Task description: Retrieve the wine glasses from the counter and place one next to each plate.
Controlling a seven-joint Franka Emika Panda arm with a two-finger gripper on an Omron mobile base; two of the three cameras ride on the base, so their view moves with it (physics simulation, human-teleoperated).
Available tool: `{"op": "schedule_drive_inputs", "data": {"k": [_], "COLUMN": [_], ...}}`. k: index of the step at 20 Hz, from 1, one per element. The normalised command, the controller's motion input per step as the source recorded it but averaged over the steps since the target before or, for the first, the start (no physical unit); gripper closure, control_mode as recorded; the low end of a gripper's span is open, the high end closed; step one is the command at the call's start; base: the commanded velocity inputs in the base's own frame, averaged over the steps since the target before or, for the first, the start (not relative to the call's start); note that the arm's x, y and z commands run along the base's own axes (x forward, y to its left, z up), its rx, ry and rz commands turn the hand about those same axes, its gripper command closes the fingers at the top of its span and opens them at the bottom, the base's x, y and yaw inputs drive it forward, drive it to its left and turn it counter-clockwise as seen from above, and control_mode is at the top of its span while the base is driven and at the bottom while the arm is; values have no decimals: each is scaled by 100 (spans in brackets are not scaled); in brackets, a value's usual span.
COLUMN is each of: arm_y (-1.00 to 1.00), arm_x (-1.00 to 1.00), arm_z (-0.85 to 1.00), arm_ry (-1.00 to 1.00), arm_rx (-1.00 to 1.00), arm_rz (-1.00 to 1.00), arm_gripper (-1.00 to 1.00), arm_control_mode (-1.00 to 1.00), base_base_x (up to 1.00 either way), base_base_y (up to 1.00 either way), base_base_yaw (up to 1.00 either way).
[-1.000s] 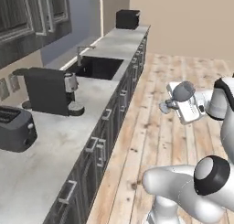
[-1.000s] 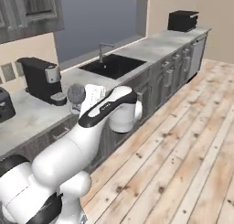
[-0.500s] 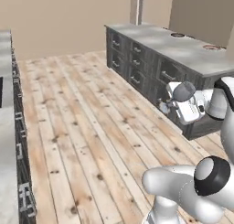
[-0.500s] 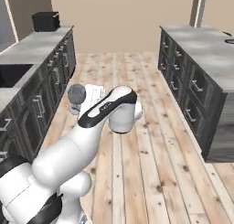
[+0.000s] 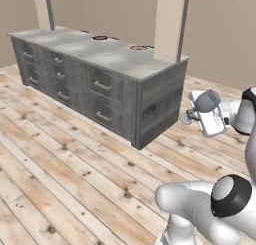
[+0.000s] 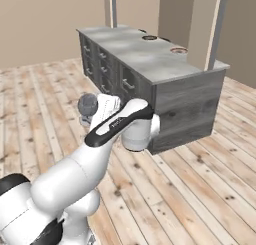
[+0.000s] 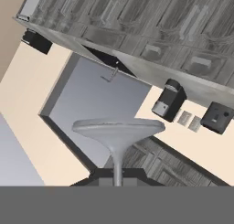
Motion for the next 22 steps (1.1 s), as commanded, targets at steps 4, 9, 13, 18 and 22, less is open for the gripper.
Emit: {"op": "schedule_drive_inputs", "data": {"k": [4,9,13,18,22], "arm_y": [0,0,0,0,0], "arm_x": [0,0,0,0,0], "arm_z": [0,0,0,0,0], "arm_ry": [0,0,0,0,0], "arm_rx": [0,0,0,0,0], "arm_rz": [0,0,0,0,0], "arm_gripper": [100,100,100,100,100], "arm_control_mode": [100,100,100,100,100], "base_base_x": [100,100,100,100,100], "base_base_y": [-100,-100,-77,-64,-76], "base_base_yaw": [0,6,10,11,20]}}
